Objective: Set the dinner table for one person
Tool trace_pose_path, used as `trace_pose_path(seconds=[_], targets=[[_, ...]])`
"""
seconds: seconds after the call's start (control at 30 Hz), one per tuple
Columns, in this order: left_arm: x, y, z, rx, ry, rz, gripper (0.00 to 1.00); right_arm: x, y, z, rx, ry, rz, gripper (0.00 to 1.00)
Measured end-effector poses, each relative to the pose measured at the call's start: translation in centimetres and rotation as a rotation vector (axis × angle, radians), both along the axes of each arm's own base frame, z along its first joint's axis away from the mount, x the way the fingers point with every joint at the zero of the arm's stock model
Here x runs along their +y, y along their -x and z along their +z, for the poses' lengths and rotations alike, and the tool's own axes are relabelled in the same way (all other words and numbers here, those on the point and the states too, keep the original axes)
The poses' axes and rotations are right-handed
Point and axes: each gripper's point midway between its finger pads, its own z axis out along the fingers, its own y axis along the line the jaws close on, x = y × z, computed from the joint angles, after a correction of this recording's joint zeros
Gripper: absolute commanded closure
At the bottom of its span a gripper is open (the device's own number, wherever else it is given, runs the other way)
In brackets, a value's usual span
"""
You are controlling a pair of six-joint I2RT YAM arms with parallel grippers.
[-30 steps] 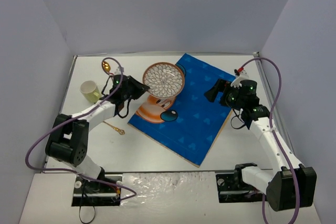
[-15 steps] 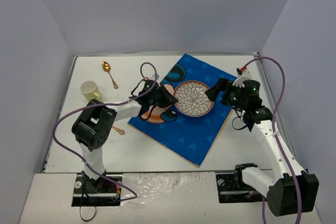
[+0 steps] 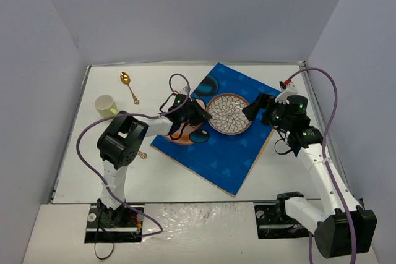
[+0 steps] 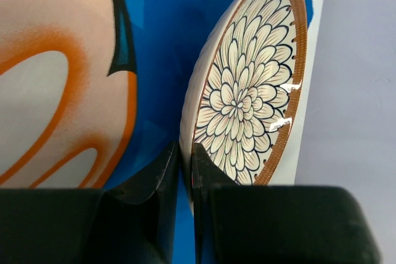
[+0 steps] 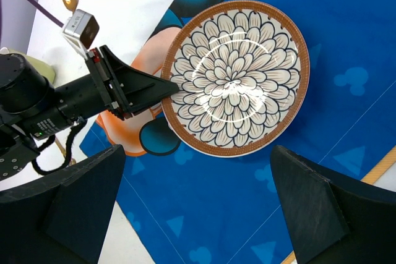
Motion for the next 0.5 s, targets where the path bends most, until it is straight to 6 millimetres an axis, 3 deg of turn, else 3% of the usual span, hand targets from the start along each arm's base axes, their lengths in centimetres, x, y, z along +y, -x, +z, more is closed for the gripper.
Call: trace_pose_path(seconds=[0.1,0.23,0.33,0.5], targets=[[0.0,0.0,-1.7,0.021,-0.013,0.001,0.98,0.0,0.0,-0.1,0.0,0.004,0.002,0.0],[-0.2,-0.2,-2.1,0.026,-0.001,0.002,0.63,-0.1,0.0,-0.1,-0.003,0.012,0.006,0.0],[-0.3,-0.3,-1.7,0.007,0.008,-0.002,0.43,-0.1,0.0,-0.1,-0.005,0.016,0.008,0.0],[0.1,-0.4,0.1,-0.028,0.0,-0.009,0.22,-0.1,0.0,-0.2,-0.005,0.021,0.01,0.0]])
